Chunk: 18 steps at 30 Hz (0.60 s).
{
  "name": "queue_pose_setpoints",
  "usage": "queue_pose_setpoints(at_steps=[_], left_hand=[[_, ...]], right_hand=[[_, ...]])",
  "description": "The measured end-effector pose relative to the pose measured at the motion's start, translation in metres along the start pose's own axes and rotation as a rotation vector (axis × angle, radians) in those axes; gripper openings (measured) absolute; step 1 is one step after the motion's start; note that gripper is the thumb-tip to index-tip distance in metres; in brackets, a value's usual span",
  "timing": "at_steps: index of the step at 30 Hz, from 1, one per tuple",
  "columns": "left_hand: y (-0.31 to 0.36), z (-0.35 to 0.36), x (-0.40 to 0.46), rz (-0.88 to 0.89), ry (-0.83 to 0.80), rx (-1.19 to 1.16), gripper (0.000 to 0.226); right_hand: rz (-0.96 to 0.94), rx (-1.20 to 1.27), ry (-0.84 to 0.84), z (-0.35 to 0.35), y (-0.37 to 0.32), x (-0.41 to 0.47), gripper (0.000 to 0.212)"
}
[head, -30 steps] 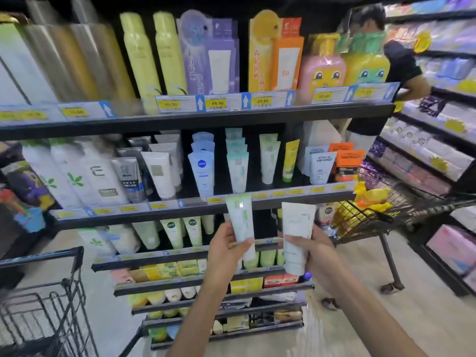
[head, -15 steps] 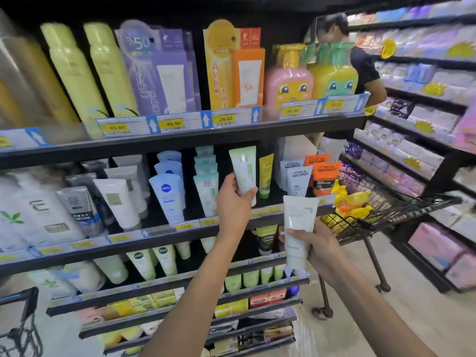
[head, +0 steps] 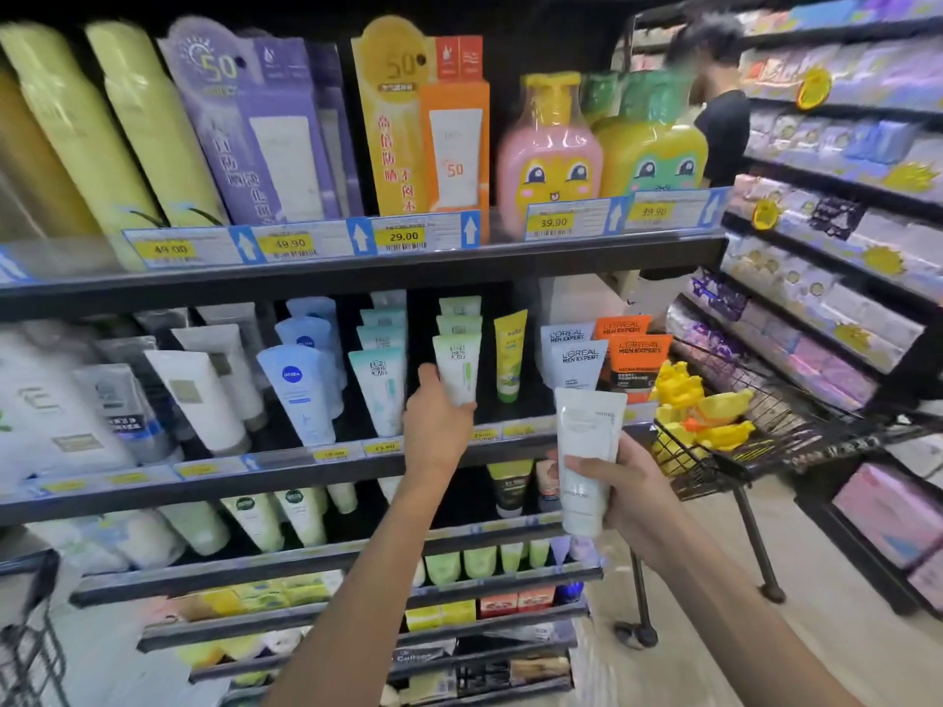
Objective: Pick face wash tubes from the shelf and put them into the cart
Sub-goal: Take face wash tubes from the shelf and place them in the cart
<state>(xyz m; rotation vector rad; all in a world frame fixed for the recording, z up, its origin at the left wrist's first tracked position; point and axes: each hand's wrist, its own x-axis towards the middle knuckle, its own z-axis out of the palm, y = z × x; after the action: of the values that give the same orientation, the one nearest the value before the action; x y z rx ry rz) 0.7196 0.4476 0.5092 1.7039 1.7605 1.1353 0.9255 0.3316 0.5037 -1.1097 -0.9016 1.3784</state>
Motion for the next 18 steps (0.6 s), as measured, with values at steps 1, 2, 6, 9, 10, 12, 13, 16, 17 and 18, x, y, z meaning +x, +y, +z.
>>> queue_pose_setpoints(at_steps=[1, 2, 6, 9, 10, 12, 13, 16, 17, 18], left_hand=[[0.001, 0.0, 0.0, -0.011, -0.003, 0.01, 0.045], [0.001, 0.0, 0.0, -0.018, -0.007, 0.016, 0.046], [0.002, 0.0, -0.002, -0.031, -0.024, 0.054, 0.051], [0.004, -0.001, -0.007, -0.044, -0.038, 0.085, 0.051], [0.005, -0.002, -0.008, -0.048, -0.037, 0.087, 0.05], [0.007, -0.003, -0.011, -0.051, -0.036, 0.089, 0.049], [0.007, -0.004, -0.013, -0.053, -0.035, 0.089, 0.049], [0.006, -0.006, -0.02, -0.036, -0.019, 0.111, 0.049], [0.005, -0.008, -0.022, -0.022, -0.013, 0.129, 0.048], [0.004, -0.009, -0.025, -0.007, -0.008, 0.147, 0.046]], right_hand=[[0.004, 0.003, -0.006, -0.001, 0.0, 0.001, 0.05], [0.005, 0.007, -0.011, -0.003, 0.001, 0.003, 0.05], [0.019, 0.006, -0.047, -0.006, 0.002, 0.008, 0.056], [0.024, 0.002, -0.074, -0.006, 0.004, 0.011, 0.051], [0.027, 0.007, -0.081, -0.006, 0.005, 0.011, 0.048], [0.036, 0.006, -0.097, -0.007, 0.005, 0.012, 0.045], [0.041, 0.0, -0.102, -0.007, 0.006, 0.012, 0.045], [0.048, -0.01, -0.113, -0.008, 0.007, 0.013, 0.041], [0.051, -0.015, -0.115, -0.008, 0.008, 0.013, 0.04], [0.054, -0.015, -0.114, -0.008, 0.008, 0.013, 0.039]])
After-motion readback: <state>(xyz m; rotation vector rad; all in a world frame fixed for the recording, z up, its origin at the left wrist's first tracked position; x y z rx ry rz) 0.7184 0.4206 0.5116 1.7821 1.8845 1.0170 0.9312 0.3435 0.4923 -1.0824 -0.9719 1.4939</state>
